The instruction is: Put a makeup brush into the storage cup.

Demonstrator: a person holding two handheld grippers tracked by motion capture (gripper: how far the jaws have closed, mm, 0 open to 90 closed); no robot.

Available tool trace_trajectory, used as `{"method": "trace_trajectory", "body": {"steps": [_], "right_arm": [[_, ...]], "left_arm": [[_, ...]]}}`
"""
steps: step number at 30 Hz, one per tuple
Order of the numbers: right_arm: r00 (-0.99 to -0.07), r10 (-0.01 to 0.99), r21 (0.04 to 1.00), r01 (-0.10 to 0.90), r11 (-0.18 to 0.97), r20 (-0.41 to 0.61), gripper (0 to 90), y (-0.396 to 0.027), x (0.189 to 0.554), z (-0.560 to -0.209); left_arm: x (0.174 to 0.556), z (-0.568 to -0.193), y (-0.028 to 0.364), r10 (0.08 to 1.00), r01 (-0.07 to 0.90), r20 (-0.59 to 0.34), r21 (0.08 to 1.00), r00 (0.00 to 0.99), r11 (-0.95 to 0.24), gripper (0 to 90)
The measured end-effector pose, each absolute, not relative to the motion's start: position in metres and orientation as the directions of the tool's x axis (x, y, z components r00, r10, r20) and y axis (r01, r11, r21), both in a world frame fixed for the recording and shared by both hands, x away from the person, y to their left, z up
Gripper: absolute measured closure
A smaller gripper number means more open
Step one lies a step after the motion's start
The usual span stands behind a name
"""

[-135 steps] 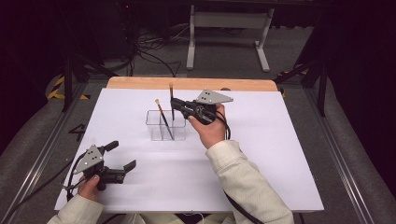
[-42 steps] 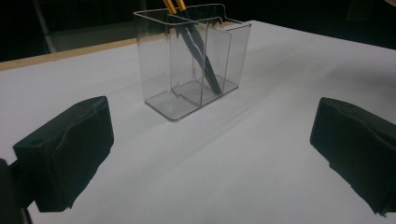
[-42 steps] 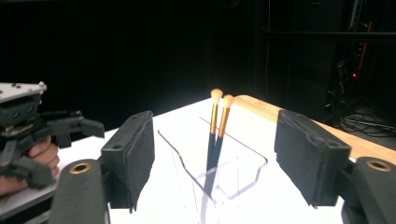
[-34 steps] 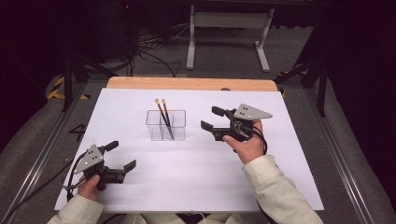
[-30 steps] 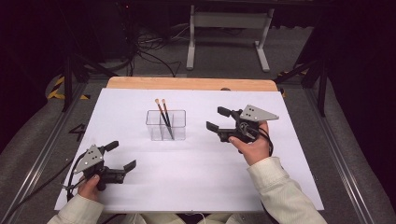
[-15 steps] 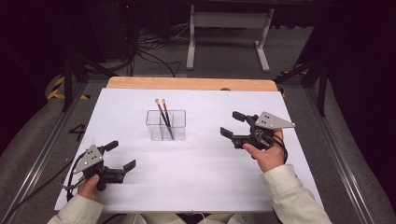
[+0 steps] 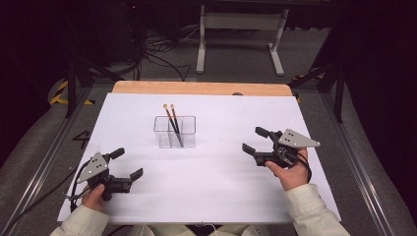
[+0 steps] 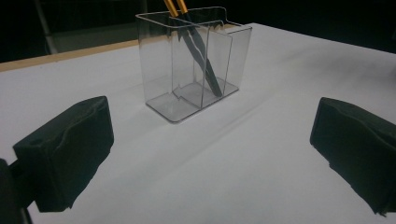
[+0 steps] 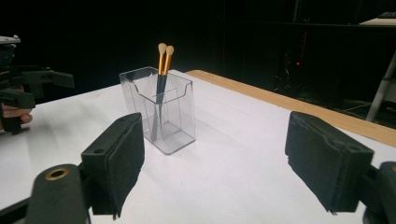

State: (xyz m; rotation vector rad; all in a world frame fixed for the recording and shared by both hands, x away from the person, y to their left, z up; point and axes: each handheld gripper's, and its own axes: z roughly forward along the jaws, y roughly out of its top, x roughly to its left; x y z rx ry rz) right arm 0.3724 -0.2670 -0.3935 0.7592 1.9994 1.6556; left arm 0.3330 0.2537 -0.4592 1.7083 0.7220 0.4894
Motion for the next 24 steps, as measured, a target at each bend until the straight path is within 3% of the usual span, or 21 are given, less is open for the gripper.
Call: {"method": "trace_trajectory", "body": {"steps": [24], "right_arm": [[-0.726,0.687,0.984,0.144,0.102,0.035,20.8,-0.286,0.357,-0.428]], "left_arm": [[0.333,-0.459,0.256,0.695,0.205,-0.071,0.972,0.716,-0.113,0.2]]}}
